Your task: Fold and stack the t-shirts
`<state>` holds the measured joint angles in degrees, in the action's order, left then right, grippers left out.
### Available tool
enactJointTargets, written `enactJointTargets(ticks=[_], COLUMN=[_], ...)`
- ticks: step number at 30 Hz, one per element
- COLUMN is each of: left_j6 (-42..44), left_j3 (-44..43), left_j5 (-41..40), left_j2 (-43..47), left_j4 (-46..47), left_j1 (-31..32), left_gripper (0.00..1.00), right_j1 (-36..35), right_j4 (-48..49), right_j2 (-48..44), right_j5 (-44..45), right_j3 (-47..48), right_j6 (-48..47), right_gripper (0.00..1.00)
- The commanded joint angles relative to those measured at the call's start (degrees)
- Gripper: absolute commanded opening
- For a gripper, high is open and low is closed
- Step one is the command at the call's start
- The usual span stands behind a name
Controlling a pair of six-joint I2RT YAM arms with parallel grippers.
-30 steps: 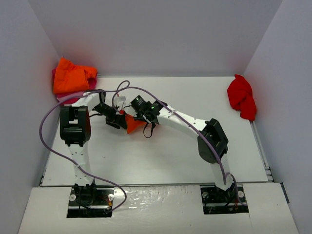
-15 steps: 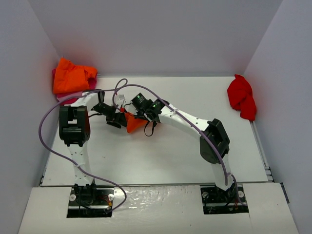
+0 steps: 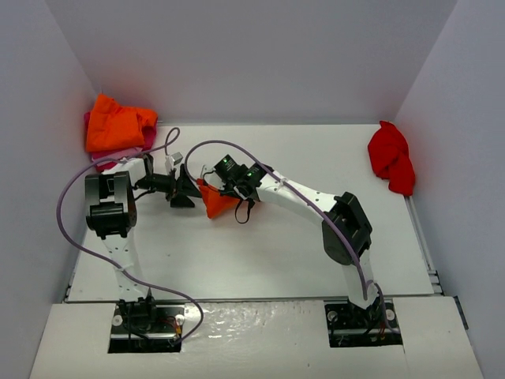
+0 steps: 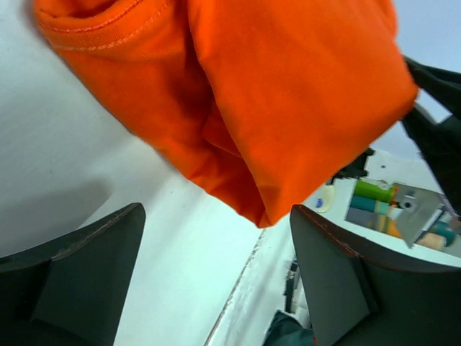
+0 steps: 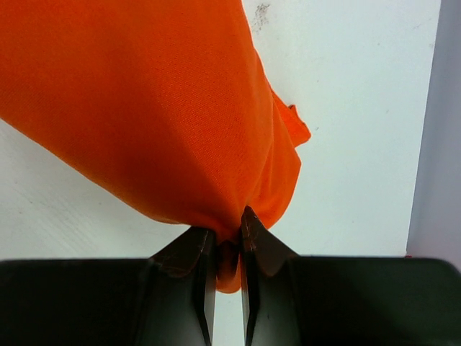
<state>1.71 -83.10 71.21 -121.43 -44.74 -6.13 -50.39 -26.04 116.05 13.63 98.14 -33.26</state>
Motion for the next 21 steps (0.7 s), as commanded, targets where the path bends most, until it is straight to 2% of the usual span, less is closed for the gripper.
enactJointTargets(ticks=[1, 4, 8, 12, 21], left_j6=[-18.71, -31.27, -38.44, -37.06, -19.37], left_j3=[5.2, 11.26, 16.67, 17.88, 13.31], left_j5=[8.98, 10.52, 10.78, 12.25, 15.12], left_j2=[6.47, 8.92, 11.45, 11.92, 6.8], left_j4=[17.26, 33.74, 40.96, 38.0, 15.84], left_j1=[0.28, 0.59, 0.7, 0.86, 1.34], left_gripper=[0.74, 0.73, 0.73, 0.72, 0.7], right_j1=[-0.15, -0.15, -0.01, 0.64, 1.19], right_j4=[2.07, 2.43, 3.44, 4.58, 5.08], right_j2=[-1.13, -0.41, 0.43, 1.98, 4.76], right_j5=[1.45, 1.54, 2.57, 4.37, 5.84], right_j3=[0.15, 0.64, 1.06, 2.05, 4.3], right_j6=[1.94, 2.56, 3.17, 4.5, 6.33], right_gripper=[0.0, 0.0, 0.0, 0.0, 0.0])
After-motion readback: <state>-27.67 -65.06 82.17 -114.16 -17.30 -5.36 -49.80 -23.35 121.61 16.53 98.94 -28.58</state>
